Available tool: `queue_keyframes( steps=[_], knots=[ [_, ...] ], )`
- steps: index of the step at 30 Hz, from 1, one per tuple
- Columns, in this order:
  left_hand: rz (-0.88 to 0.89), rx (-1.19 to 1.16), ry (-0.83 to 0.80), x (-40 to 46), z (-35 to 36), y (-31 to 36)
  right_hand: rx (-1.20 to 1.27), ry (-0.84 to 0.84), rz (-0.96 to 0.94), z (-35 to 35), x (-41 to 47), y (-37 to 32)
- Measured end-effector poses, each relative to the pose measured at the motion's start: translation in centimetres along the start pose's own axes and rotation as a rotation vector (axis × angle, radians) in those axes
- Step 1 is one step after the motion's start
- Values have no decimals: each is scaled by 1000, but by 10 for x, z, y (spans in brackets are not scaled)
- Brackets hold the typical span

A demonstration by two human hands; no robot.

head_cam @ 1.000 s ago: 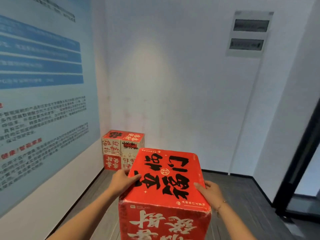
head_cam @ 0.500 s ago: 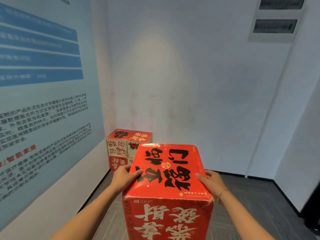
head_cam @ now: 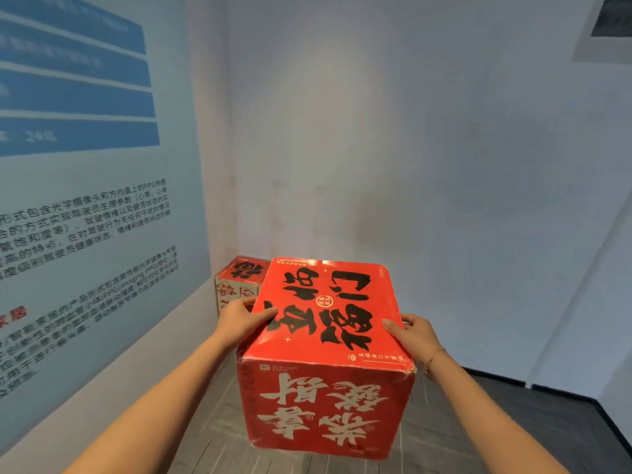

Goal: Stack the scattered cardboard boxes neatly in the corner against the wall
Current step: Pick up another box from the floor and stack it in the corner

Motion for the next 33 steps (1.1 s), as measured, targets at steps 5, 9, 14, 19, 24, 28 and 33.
queue_keyframes(
  steps=[5, 9, 14, 19, 24, 28, 33],
  knots=[
    [-21, 5, -17, 73, 9, -38, -13, 6, 15, 24, 77, -4],
    [-30, -28, -64, 138, 21, -60, -13, 34, 52, 44, 135, 0],
    [-13, 0, -143, 231, 36, -82, 25, 100, 111, 61, 200, -1],
    [-17, -31, -238, 310, 60, -97, 36, 168, 137, 65, 258, -7],
    [7, 34, -248, 379, 82, -104, 21, 196, 140, 57, 312, -24],
    [64, 65, -243, 428, 116, -98, -21, 215, 167, 44, 364, -21],
    [6, 35, -270, 489, 170, -122, -85, 185, 207, 24, 446, -6]
  ],
)
Point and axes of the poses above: each hand's wrist, its own x-axis towards the middle knuckle, its own z-axis out of the palm, y = z × x, the point moved 9 cm from there along x, towards the middle knuckle, and after that the axes turned 6 degrees about z, right-handed, at the moved point
